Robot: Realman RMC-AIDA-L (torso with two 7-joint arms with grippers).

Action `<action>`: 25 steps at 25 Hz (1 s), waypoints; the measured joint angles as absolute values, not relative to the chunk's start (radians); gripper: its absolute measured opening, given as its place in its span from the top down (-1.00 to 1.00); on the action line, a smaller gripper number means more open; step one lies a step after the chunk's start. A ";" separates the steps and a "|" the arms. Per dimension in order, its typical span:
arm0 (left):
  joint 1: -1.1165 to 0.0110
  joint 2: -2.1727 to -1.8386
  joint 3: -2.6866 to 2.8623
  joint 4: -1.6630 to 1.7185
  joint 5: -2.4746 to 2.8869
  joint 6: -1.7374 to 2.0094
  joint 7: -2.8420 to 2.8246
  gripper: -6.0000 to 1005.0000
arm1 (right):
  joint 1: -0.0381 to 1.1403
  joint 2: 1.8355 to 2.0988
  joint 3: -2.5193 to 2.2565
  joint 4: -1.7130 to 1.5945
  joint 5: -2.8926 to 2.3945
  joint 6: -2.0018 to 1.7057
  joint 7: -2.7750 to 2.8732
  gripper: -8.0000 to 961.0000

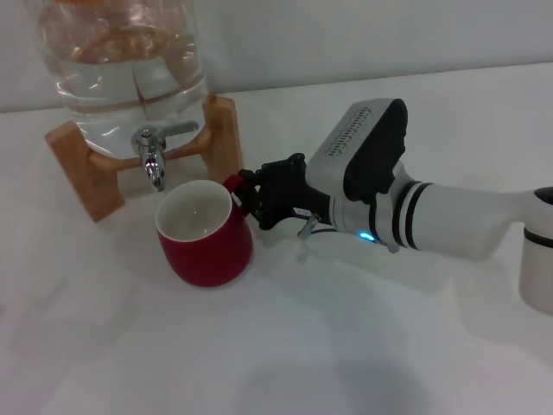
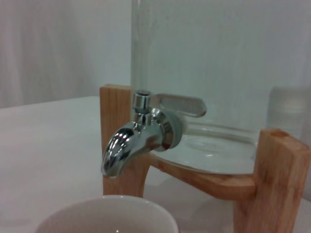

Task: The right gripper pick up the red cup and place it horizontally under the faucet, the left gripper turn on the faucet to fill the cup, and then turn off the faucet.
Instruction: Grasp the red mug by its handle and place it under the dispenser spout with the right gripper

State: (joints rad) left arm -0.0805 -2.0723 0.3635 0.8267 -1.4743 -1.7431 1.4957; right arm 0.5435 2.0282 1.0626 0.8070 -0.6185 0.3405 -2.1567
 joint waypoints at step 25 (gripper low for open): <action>-0.077 -2.074 0.349 0.831 -1.480 -1.749 1.494 -0.78 | 0.628 2.028 0.974 0.779 -0.485 0.240 -2.157 0.72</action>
State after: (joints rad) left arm -0.0768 -2.0740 0.3492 0.8308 -1.4798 -1.7489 1.4940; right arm 0.6276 2.0278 0.9738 0.7793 -0.4854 0.2404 -2.1572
